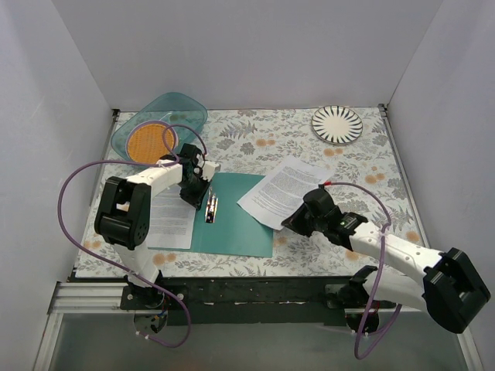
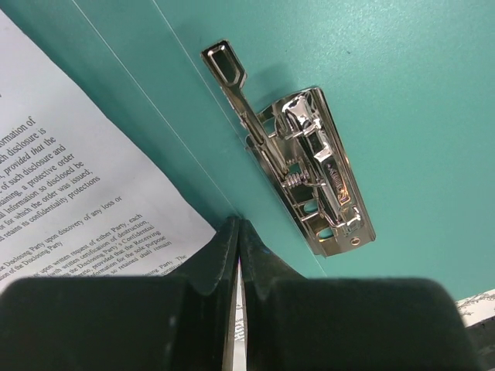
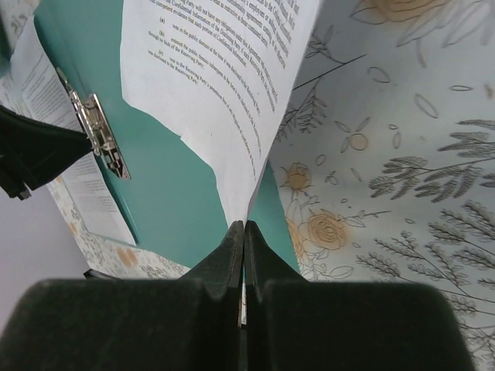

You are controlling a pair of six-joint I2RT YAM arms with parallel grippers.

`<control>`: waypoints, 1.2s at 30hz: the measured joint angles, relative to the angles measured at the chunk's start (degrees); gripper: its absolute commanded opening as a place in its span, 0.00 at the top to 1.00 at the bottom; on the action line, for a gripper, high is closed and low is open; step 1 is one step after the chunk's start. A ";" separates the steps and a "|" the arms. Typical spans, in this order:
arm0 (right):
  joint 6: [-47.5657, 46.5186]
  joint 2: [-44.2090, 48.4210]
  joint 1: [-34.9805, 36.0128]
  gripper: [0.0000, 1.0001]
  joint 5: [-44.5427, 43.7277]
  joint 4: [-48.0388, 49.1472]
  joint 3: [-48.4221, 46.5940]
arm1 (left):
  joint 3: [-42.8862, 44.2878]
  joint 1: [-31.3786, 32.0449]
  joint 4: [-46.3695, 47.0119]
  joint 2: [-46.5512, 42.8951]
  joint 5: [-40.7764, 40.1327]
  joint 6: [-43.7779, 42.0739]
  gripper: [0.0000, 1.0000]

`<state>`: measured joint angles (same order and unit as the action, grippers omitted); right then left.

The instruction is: Put the files into the folder

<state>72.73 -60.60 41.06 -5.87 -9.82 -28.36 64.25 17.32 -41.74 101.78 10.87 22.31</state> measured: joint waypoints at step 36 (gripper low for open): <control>-27.23 -22.16 4.72 0.99 17.59 0.66 -16.35 | -0.02 -0.07 1.49 0.13 2.05 0.68 1.00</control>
<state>45.50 -82.76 45.78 11.73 -9.17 -44.71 64.23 17.26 -40.25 101.91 12.93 22.98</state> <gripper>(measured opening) 0.023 0.010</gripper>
